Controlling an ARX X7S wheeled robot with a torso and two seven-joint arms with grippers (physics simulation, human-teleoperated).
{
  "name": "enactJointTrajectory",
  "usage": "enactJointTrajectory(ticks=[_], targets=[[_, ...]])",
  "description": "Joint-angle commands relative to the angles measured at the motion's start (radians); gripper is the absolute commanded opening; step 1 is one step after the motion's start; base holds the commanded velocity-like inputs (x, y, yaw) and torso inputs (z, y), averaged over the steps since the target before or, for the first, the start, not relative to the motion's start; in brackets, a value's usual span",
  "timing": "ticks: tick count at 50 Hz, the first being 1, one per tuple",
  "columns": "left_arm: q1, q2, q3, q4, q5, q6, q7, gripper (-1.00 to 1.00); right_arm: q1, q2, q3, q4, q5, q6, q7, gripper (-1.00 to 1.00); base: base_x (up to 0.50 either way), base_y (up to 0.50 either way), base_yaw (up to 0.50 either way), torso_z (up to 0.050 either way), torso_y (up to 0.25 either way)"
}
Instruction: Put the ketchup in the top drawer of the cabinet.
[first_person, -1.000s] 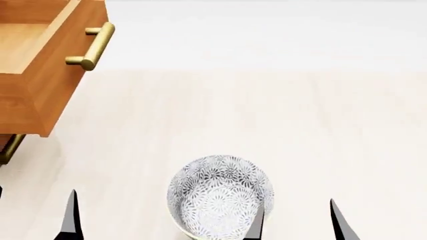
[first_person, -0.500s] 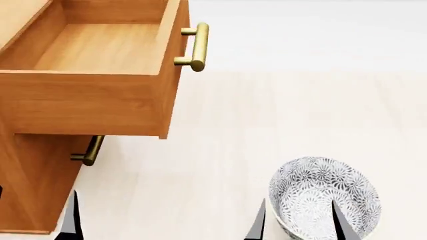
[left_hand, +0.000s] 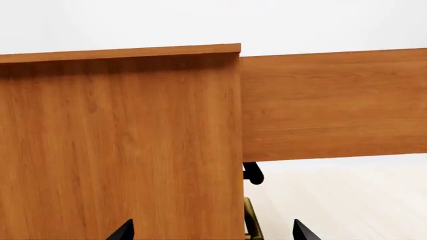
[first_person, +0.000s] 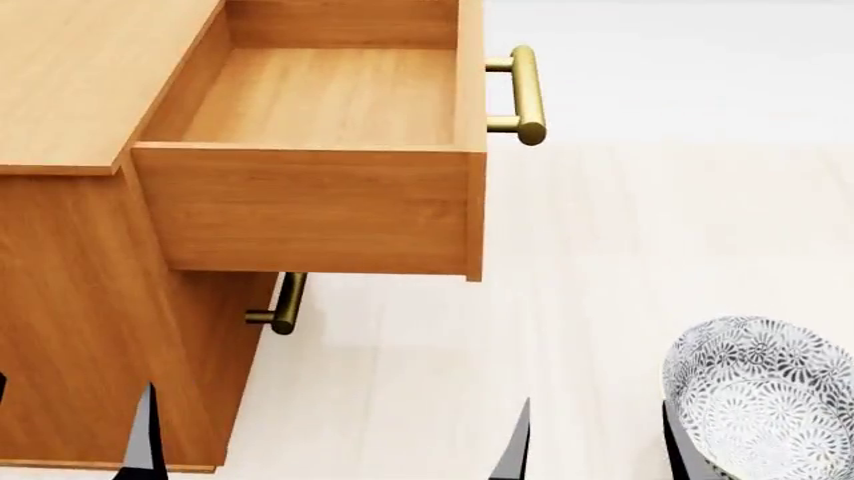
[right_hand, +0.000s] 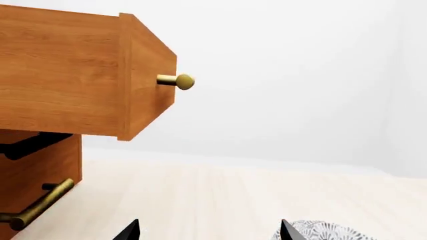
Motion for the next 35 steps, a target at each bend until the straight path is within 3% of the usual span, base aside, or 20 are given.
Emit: enactJointTrajectory(ticks=[1, 13, 35], targets=[[0.001, -0.011, 0.007, -0.002, -0.006, 0.006, -0.013, 1.00, 0.004, 0.011, -0.001, -0.003, 0.021, 0.000, 0.007, 1.00, 0.00, 0.00, 0.00, 0.000, 0.000], [-0.005, -0.019, 0.017, -0.005, -0.009, 0.006, -0.024, 1.00, -0.030, 0.089, 0.049, -0.072, 0.041, -0.027, -0.019, 1.00, 0.00, 0.00, 0.00, 0.000, 0.000], [-0.010, -0.028, 0.041, -0.003, -0.005, 0.003, -0.053, 1.00, -0.092, 0.179, 0.273, -0.022, 0.154, -0.063, -0.023, 1.00, 0.00, 0.00, 0.00, 0.000, 0.000]])
